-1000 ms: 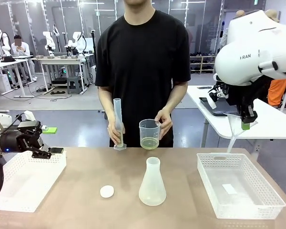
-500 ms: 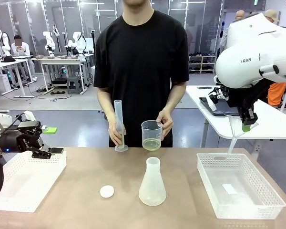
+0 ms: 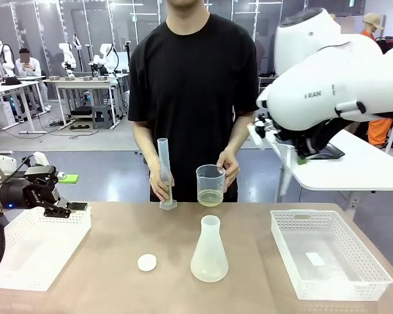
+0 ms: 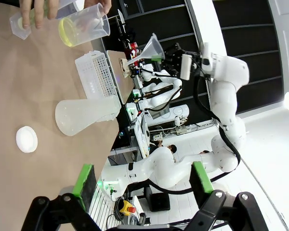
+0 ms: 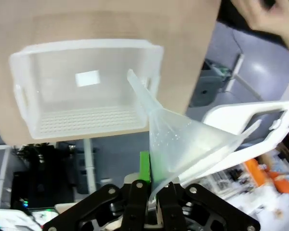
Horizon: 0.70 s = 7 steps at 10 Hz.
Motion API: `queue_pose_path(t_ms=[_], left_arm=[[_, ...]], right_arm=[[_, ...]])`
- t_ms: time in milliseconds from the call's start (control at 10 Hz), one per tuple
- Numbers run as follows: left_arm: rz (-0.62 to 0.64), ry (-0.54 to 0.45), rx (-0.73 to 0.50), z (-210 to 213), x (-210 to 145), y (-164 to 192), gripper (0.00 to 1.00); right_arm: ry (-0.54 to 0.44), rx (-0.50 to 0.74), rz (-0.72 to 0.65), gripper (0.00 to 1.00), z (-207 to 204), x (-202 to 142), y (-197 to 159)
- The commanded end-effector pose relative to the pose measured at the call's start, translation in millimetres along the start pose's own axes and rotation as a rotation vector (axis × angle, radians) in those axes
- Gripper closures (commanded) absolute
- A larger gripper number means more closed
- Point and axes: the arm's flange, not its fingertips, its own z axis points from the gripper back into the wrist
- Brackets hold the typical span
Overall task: Prepare the solutions needed for the experiment.
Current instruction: Pick up the Plastic Funnel and insert it into the Big flask.
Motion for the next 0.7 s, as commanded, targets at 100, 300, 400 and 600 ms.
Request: queue_pose_path(t_ms=[100,300,400,600], left_arm=[[-0.001,0.006,0.006,0.2,-0.3,-1.9,0.0],[-0.001,0.006,0.006,0.2,-0.3,-1.9,0.0],[-0.001,0.006,0.006,0.2,-0.3,-1.9,0.0],[-0.001,0.006,0.006,0.2,-0.3,-1.9,0.0]], right_arm=[[-0.098,-0.19,0.217,0.97,31.3,43.1,18.7],[-0.123,-0.262,0.345,0.97,55.7,69.6,36.0],[-0.151,-0.288,0.411,0.97,66.2,78.1,46.0],[-0.168,-0.364,0.561,0.97,79.2,93.4,62.0]])
